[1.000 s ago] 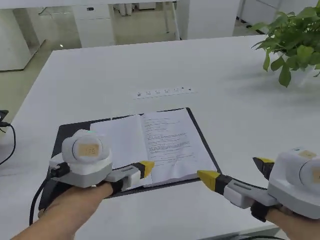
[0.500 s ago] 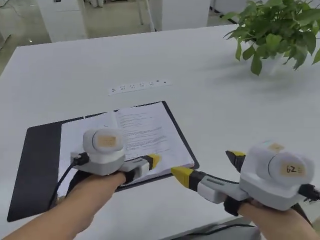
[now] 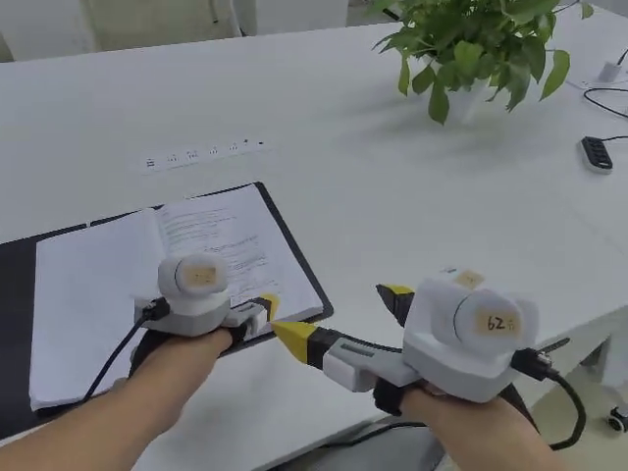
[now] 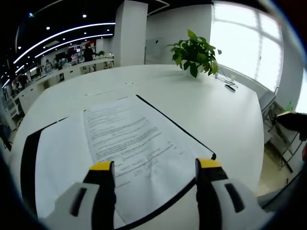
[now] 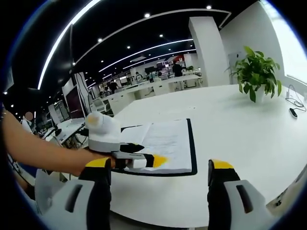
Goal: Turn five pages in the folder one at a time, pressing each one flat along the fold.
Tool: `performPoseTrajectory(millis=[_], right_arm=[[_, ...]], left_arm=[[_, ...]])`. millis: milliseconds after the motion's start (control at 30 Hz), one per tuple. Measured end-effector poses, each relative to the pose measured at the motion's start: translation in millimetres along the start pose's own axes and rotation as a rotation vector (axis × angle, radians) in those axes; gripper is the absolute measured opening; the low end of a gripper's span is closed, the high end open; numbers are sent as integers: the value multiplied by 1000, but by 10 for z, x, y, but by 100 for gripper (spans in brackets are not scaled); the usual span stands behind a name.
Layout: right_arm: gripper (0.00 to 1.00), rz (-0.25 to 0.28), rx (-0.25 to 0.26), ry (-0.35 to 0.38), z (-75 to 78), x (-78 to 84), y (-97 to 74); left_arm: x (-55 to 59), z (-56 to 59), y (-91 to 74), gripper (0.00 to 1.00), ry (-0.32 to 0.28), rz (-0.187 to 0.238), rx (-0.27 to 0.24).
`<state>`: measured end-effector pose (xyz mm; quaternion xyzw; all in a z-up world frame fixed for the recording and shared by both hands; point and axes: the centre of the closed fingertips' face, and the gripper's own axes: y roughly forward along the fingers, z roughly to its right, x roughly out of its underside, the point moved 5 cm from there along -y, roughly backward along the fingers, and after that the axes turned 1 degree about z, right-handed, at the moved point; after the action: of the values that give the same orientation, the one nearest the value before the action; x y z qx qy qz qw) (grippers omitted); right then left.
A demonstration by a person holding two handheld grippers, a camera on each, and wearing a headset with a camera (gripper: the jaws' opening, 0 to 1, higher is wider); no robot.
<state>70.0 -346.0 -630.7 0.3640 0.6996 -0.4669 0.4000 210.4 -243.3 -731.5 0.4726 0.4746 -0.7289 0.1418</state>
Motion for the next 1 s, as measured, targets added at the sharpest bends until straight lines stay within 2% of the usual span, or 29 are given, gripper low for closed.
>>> performPoseTrajectory(millis=[100,233,267,333,400,433,500,633,733,867,1000], right_arm=[[81,-7,-4,7,-15,36,2],[79,-8,-5,10,-21,71,-18],[79,-5,-1,17,-13,79,-27],[78,-7,5,26,1,99,-39],[78,-13,9,31,12,122,-44],[77,-18,11,35,23,140,-45],[77,-20,19,40,40,153,-50],[74,-22,32,62,88,173,-57],[74,-30,38,65,104,200,-48],[73,-40,41,76,122,235,-41],[72,-51,43,87,131,266,-37]], left_arm=[[33,34,95,66,-9,5,0],[78,62,197,65,-7,42,-22],[79,64,231,64,24,77,-30],[108,81,258,64,43,99,-34],[149,77,268,64,108,132,-52],[160,84,263,64,100,174,-52],[191,82,249,63,90,202,-46],[216,54,248,60,91,231,-45],[239,75,243,51,94,243,-29],[239,63,251,49,84,265,-28],[237,2,224,43,74,277,-37]])
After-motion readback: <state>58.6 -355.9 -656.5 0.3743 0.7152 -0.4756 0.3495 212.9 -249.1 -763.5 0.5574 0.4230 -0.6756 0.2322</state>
